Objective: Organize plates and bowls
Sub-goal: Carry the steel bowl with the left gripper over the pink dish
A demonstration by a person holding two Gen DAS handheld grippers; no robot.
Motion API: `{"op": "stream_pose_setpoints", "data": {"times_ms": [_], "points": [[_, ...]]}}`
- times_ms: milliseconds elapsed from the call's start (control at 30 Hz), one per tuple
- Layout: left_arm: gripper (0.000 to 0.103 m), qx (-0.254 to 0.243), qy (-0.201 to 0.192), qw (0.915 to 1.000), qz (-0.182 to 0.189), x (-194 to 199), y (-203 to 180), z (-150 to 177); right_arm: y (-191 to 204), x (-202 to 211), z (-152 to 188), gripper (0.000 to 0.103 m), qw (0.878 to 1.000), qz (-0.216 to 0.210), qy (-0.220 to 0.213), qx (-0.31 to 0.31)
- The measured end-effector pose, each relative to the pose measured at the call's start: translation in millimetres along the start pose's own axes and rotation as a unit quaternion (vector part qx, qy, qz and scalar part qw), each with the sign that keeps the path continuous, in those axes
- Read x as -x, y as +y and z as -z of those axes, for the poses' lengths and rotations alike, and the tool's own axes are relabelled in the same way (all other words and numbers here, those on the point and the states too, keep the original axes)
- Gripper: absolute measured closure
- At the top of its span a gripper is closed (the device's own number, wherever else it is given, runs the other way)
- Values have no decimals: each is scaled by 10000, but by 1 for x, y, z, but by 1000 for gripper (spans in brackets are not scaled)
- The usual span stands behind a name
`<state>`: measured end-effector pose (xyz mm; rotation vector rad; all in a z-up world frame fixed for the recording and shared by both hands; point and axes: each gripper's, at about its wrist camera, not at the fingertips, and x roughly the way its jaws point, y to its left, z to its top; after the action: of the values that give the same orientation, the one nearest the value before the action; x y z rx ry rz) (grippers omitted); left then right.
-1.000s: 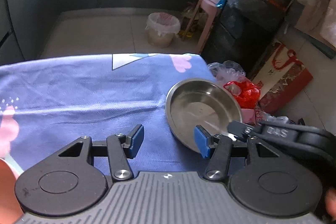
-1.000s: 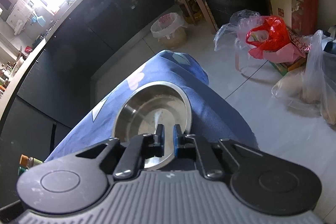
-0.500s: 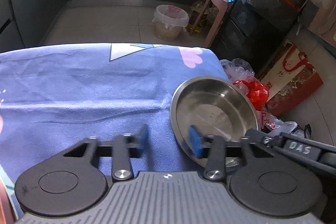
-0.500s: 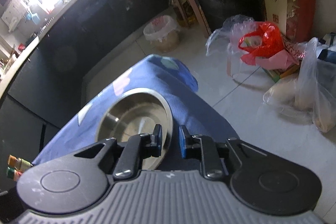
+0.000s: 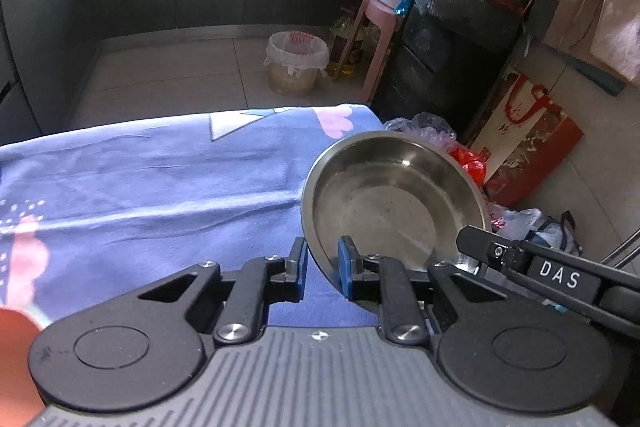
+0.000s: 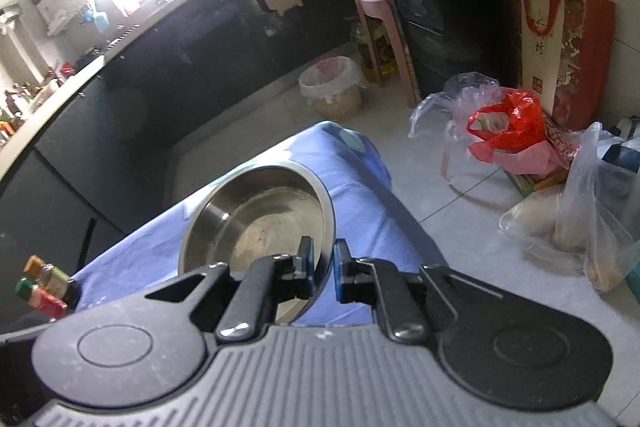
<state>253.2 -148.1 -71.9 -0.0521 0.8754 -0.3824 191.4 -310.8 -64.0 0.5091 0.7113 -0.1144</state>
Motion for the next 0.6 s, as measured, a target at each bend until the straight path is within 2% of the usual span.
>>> {"op": "stream_pose_setpoints", "data": {"times_ms": [33,67,100,133,167,200,267,367,600], "points": [[88,25,-24,10000,9,8,3,2,3,5,2,101,10000,-45,-11,34],[88,61,-48,10000,12,14,7,3,7,7,3,81,9999,-82,-11,60],[88,88,-73,9999,15,20,10,5,11,10,4,67,9999,-128,-7,92],[88,111,-107,9999,15,27,14,7,15,14,6,63,9998,-173,0,125],[88,134,-148,9998,11,35,19,10,19,17,8,39,9996,-221,7,154],[88,152,-183,9997,4,41,22,12,23,20,11,34,9994,-275,15,190],[88,188,-244,9995,-24,54,29,17,31,26,15,15,9990,-354,24,263],[88,259,-340,9991,-77,73,40,23,44,37,21,0,9981,-481,10,377],[88,433,-604,9969,-248,118,65,38,72,52,35,0,9954,-734,3,620]]}}
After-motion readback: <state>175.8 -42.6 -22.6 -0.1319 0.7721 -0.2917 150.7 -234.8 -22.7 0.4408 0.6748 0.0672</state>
